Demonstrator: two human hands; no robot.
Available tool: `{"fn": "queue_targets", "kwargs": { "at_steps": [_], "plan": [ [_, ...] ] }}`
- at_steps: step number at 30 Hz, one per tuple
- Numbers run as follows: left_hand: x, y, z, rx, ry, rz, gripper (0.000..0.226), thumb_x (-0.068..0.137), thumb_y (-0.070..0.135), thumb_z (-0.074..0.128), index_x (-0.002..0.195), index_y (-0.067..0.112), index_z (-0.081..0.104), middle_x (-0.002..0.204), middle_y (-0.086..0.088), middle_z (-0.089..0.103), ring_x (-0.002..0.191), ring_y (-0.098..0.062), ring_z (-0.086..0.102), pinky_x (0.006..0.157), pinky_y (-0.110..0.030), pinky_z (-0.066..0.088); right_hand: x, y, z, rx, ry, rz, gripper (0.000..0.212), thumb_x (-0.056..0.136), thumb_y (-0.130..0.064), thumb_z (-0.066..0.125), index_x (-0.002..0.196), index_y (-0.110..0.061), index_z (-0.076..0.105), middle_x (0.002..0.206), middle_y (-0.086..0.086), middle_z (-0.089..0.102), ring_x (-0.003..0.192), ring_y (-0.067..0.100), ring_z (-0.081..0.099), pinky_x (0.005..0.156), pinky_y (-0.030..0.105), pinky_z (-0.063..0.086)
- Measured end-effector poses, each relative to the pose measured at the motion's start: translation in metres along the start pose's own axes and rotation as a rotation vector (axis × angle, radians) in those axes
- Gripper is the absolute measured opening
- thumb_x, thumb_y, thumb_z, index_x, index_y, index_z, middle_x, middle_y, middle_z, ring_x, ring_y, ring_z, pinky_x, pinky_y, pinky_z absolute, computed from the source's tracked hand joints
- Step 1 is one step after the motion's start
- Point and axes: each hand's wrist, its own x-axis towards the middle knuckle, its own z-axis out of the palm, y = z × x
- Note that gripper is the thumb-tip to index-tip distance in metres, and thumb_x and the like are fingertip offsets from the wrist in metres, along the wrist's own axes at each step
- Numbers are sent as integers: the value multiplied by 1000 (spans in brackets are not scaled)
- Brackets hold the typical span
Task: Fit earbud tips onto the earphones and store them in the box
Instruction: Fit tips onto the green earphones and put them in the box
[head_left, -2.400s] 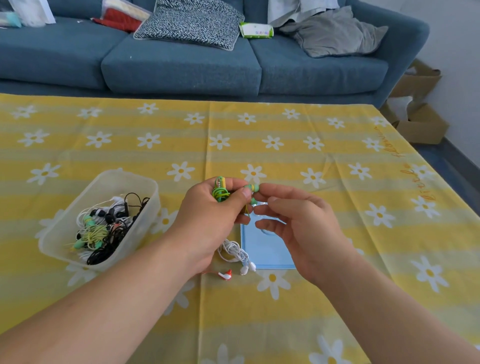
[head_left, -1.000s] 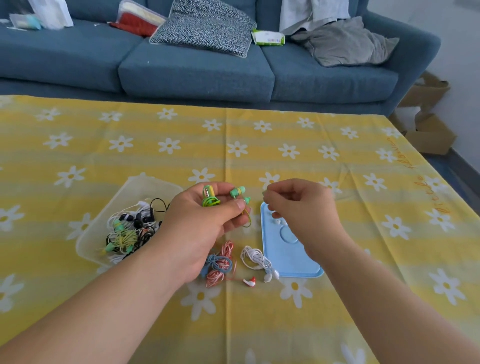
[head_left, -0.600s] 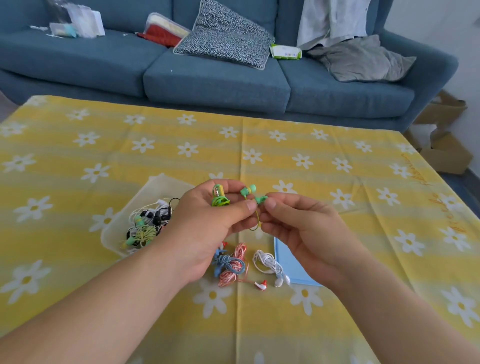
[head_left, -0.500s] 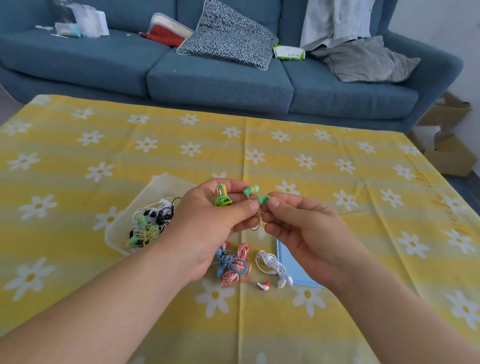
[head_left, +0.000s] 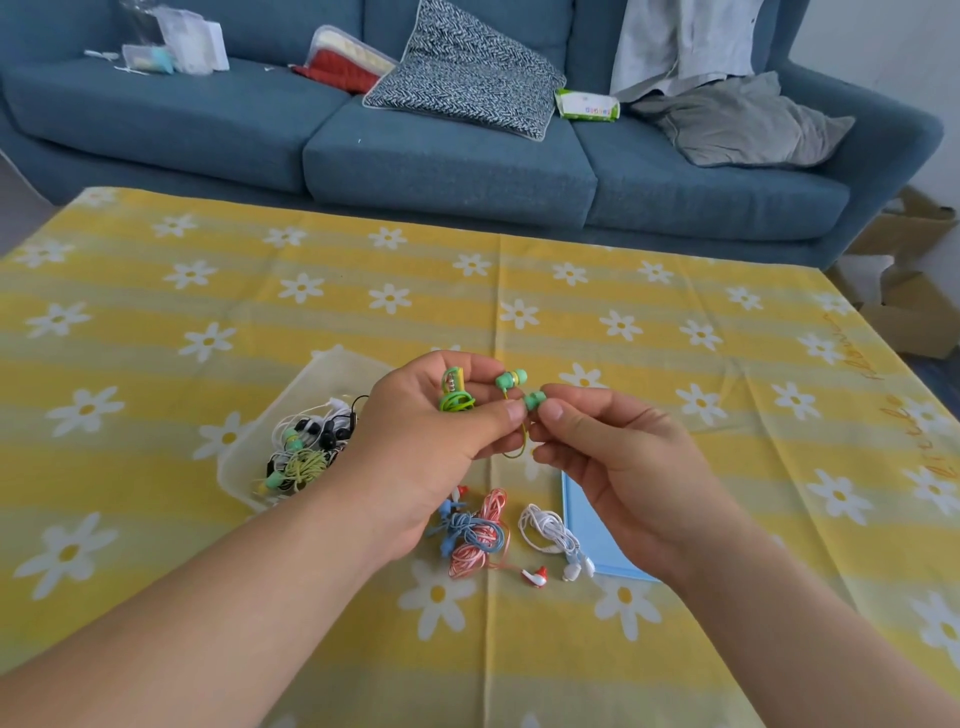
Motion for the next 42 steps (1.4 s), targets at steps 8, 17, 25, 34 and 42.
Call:
{"fn": "queue_targets", "kwargs": {
  "at_steps": [8,17,25,34,42],
  "plan": [
    [0,-3,1,13,32,12,27,83,-9,77,104,7,69,100,-24,76,78,-23,75,78,-35,64,-4,6,1,-192,100,-95,25,74,-9,81,99,-4,80,88,19,77,81,28,72,86,43,59],
    [0,-4,3,25,30,6,28,83,-9,77,105,5,69,101,-27,74,76,-25,74,76,-35,64,-7,4,3,-382,146,-198,11,89,-7,76,90,-16,82,83,13,78,78,27,74,86,47,61],
    [-1,-4,5,35,9,8,29,82,-10,77,106,5,69,91,-16,77,74,-23,75,72,-31,64,-7,-2,-3,-253,108,-137,7,84,3,77,88,-3,77,82,22,76,75,31,72,70,29,60],
    [0,-6,3,66,36,20,28,82,-10,77,103,7,70,83,-9,76,74,-26,75,78,-39,65,-10,7,-3,-558,121,-272,14,90,-8,76,88,-21,80,79,4,78,78,26,75,79,42,62],
    [0,-7,6,107,13,46,27,82,-10,77,101,9,70,77,-2,75,77,-24,76,76,-35,65,-5,4,-8,-165,64,-71,14,94,-9,69,99,2,75,88,21,74,79,28,68,76,37,59]
  ]
}}
